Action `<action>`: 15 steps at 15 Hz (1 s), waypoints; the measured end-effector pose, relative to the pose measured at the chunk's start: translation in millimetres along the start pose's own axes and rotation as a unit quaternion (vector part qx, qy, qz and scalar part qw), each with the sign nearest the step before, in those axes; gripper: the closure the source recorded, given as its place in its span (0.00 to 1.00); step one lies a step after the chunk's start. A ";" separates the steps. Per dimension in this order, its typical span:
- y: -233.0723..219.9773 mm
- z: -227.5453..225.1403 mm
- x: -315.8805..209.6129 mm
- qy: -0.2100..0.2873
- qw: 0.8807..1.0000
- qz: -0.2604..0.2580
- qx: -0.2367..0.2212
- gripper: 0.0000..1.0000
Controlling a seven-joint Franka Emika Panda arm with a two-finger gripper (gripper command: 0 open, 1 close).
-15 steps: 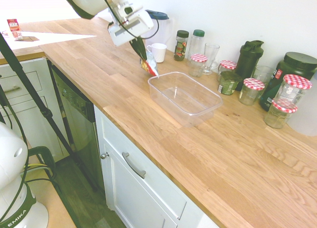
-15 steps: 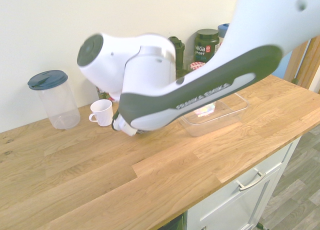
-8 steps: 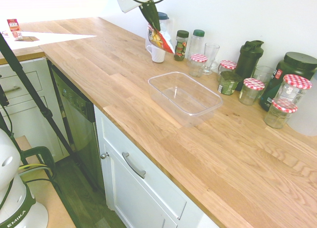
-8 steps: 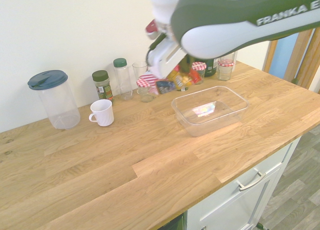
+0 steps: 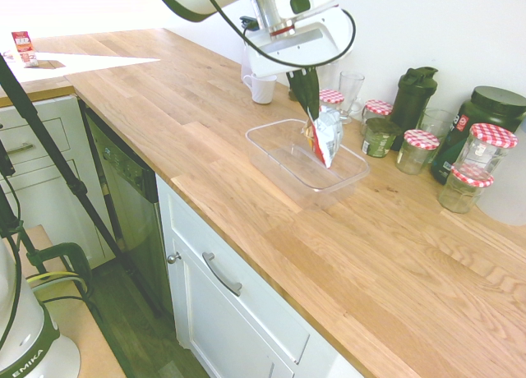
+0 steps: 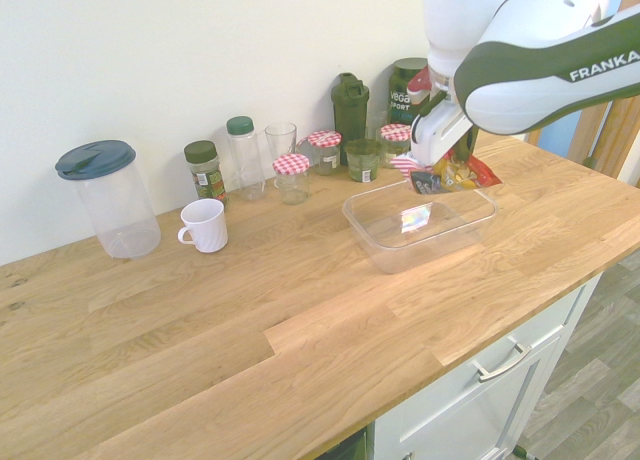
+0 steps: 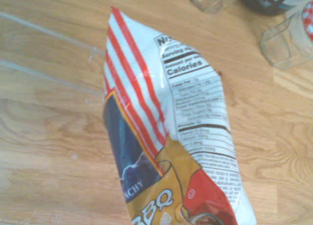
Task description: Put the chip bag into the container
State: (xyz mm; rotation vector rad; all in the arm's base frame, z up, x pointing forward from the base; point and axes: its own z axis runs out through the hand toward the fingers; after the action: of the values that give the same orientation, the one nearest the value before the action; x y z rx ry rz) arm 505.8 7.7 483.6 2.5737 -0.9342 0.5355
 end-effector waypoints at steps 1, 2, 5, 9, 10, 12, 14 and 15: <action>-3.3 8.7 -3.8 -0.004 1.000 -0.005 -0.003 1.00; -7.3 17.0 -7.7 -0.008 1.000 -0.008 -0.007 1.00; -15.9 40.0 -19.1 -0.017 1.000 -0.016 -0.020 1.00; -23.3 51.6 -25.8 -0.021 0.999 -0.012 -0.028 0.00; -23.5 51.3 -25.6 -0.021 0.999 -0.012 -0.027 0.00; -23.8 50.7 -25.2 -0.019 0.999 -0.011 -0.026 0.00; -24.3 49.6 -24.7 -0.018 0.999 -0.009 -0.025 0.00; -25.0 48.2 -24.4 -0.017 1.000 -0.008 -0.024 0.00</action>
State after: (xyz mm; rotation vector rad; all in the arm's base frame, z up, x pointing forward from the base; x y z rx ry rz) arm 516.0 17.4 425.8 2.5535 -0.9257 0.4604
